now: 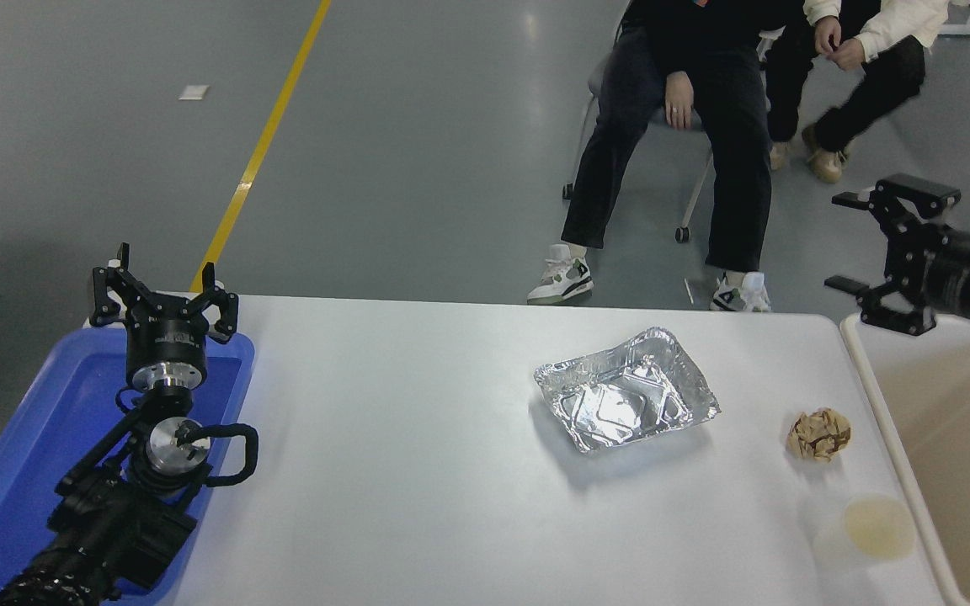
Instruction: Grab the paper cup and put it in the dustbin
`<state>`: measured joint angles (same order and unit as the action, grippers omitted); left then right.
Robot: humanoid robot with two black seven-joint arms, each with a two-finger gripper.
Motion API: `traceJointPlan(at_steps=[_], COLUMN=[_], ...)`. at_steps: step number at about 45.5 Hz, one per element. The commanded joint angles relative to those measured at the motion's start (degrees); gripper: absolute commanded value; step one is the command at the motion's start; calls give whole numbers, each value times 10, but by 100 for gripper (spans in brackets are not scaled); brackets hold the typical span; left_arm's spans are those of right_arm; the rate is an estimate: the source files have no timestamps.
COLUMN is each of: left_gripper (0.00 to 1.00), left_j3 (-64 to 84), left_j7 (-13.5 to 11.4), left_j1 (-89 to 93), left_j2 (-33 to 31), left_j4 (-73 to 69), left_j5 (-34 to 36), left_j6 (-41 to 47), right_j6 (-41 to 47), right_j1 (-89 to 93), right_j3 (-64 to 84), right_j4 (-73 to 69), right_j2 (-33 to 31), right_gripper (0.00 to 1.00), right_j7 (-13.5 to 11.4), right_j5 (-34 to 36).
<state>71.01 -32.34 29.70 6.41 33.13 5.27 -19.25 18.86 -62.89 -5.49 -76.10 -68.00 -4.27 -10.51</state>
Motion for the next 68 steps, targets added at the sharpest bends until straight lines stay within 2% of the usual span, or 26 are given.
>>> traceJointPlan(at_steps=[1, 6, 10, 41, 57, 68], left_gripper=[99, 99, 99, 99, 99, 99], left_j3=[0, 0, 0, 0, 0, -1], left_j7=[0, 0, 0, 0, 0, 0], left_j1=[0, 0, 0, 0, 0, 0], left_j2=[0, 0, 0, 0, 0, 0], left_j4=[0, 0, 0, 0, 0, 0], left_j5=[0, 0, 0, 0, 0, 0], left_j6=[0, 0, 0, 0, 0, 0], right_j6=[35, 82, 104, 115, 98, 58], right_j1=[-143, -144, -144, -142, -139, -141], right_j3=[173, 178, 179, 180, 192, 222], right_j4=[-85, -120, -132, -126, -109, -53], right_j2=[-107, -149, -171, -251, -211, -127], right_gripper=[100, 100, 100, 100, 100, 100], right_j7=[0, 0, 0, 5, 5, 4], right_j5=[-151, -244, -272, -276, -261, -223])
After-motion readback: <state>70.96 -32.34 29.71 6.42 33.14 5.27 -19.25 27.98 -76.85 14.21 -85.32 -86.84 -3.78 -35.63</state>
